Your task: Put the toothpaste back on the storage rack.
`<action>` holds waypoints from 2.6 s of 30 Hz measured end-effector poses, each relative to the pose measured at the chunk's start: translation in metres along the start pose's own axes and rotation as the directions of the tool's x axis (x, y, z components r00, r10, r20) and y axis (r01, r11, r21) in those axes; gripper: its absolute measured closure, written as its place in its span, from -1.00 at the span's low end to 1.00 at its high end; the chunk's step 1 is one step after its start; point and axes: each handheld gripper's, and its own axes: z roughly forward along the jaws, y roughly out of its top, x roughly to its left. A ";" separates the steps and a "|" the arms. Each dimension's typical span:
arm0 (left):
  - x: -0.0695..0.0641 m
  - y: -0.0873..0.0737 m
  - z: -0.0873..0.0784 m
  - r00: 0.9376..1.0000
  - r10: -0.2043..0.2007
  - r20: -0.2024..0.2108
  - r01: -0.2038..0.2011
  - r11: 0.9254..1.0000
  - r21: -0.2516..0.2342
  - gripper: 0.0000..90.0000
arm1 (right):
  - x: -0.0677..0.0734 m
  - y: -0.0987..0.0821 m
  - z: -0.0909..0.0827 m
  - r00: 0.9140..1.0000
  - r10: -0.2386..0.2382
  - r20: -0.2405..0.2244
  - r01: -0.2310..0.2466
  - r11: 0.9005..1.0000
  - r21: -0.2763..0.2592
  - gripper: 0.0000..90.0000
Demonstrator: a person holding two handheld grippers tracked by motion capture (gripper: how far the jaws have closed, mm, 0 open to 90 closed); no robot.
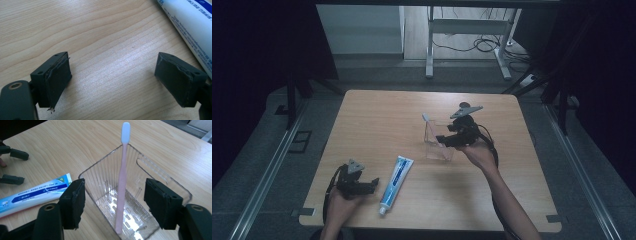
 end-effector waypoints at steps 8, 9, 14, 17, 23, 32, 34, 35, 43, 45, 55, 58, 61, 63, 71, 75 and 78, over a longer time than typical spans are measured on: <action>0.000 0.000 0.000 1.000 0.003 0.000 -0.003 1.000 0.000 -0.71 | -0.002 -0.014 -0.015 1.000 0.002 0.006 -0.002 1.000 -0.017 -0.44; 0.000 0.000 0.000 1.000 0.003 0.000 -0.003 1.000 0.000 -0.71 | -0.003 -0.015 -0.016 1.000 0.004 0.002 -0.004 1.000 -0.019 -0.45; 0.000 0.000 0.000 1.000 0.003 0.000 -0.003 1.000 0.000 -0.71 | -0.003 -0.022 -0.021 1.000 0.000 0.005 0.000 1.000 -0.020 -0.52; 0.000 0.000 0.000 1.000 0.003 -0.001 -0.003 1.000 0.000 -0.71 | -0.002 -0.028 -0.023 1.000 -0.006 0.006 0.006 1.000 -0.019 -0.56; 0.000 0.000 0.000 1.000 0.003 -0.001 -0.003 1.000 0.000 -0.70 | -0.003 -0.038 -0.025 1.000 -0.013 0.013 0.013 1.000 -0.022 -0.64; -0.001 0.001 0.001 1.000 -0.011 -0.009 0.011 1.000 -0.001 -0.69 | -0.003 -0.052 -0.028 1.000 -0.019 0.023 0.020 0.999 -0.028 -0.70; -0.001 0.001 0.001 1.000 -0.014 -0.012 0.014 1.000 -0.002 -0.69 | -0.003 -0.055 -0.029 0.999 -0.020 0.027 0.021 0.999 -0.028 -0.70; -0.001 0.001 0.001 1.000 -0.015 -0.014 0.015 1.000 -0.001 -0.69 | -0.003 -0.057 -0.030 0.999 -0.018 0.028 0.018 0.999 -0.028 -0.70; -0.001 0.002 0.002 1.000 -0.023 -0.018 0.023 1.000 -0.001 -0.70 | -0.004 -0.069 -0.030 0.999 -0.017 0.032 0.018 1.000 -0.020 -0.71; -0.001 0.002 0.002 1.000 -0.024 -0.018 0.024 1.000 -0.003 -0.70 | -0.003 -0.072 -0.030 0.999 -0.015 0.032 0.016 1.000 -0.017 -0.71; -0.001 0.002 0.002 1.000 -0.023 -0.017 0.023 1.000 -0.001 -0.70 | -0.005 -0.094 -0.031 0.999 -0.001 0.034 0.002 1.000 -0.006 -0.71; -0.001 0.002 0.002 1.000 -0.022 -0.016 0.022 1.000 0.000 -0.71 | -0.007 -0.102 -0.032 0.999 0.012 0.035 -0.012 1.000 -0.005 -0.71; -0.001 0.002 0.002 1.000 -0.023 -0.017 0.023 1.000 -0.001 -0.71 | -0.008 -0.109 -0.032 0.999 0.024 0.036 -0.024 1.000 -0.003 -0.71; -0.001 0.002 0.002 1.000 -0.023 -0.017 0.023 1.000 -0.001 -0.71 | -0.010 -0.114 -0.033 0.999 0.026 0.038 -0.026 1.000 -0.002 -0.71; -0.001 0.002 0.002 1.000 -0.023 -0.016 0.023 1.000 -0.001 -0.71 | -0.012 -0.125 -0.032 0.998 0.037 0.042 -0.037 0.999 0.004 -0.70; -0.001 0.002 0.002 1.000 -0.022 -0.017 0.022 1.000 -0.001 -0.71 | -0.010 -0.132 -0.029 0.999 0.033 0.041 -0.034 0.999 0.017 -0.70; -0.001 0.002 0.002 1.000 -0.020 -0.016 0.020 1.000 -0.001 -0.71 | -0.010 -0.137 -0.026 0.999 0.025 0.034 -0.026 0.999 0.026 -0.70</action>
